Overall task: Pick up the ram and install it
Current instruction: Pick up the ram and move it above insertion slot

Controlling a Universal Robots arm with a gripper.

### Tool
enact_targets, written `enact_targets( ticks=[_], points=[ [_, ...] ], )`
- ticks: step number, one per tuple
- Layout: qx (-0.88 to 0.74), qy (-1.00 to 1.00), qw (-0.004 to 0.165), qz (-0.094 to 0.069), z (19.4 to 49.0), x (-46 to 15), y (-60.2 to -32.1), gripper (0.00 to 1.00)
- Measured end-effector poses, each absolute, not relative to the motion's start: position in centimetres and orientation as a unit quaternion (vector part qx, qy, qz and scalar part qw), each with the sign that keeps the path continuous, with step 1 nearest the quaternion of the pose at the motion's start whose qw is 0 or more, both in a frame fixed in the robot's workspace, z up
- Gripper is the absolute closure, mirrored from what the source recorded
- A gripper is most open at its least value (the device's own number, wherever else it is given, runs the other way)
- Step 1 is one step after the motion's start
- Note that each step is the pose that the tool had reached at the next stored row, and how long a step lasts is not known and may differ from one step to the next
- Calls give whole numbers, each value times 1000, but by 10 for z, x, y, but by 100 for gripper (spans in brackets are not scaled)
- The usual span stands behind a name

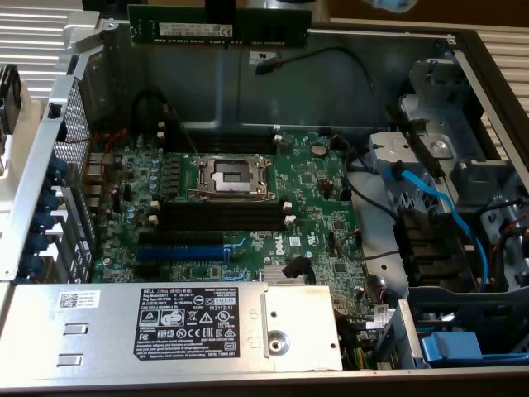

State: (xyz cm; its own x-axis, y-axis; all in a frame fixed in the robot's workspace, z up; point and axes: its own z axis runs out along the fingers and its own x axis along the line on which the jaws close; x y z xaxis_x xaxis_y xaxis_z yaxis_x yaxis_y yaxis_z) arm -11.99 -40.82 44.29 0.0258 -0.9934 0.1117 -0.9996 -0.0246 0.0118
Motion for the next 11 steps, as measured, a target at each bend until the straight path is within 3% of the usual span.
enact_targets(
  ticks=[6, 9, 11],
  points=[
    [714, -698, 38, 41, 443, -120, -406, 88],
    [713, -699, 17, 58, 443, -120, -406, 88],
    [712, -700, 4, 60, 442, -120, -406, 88]
  ],
)
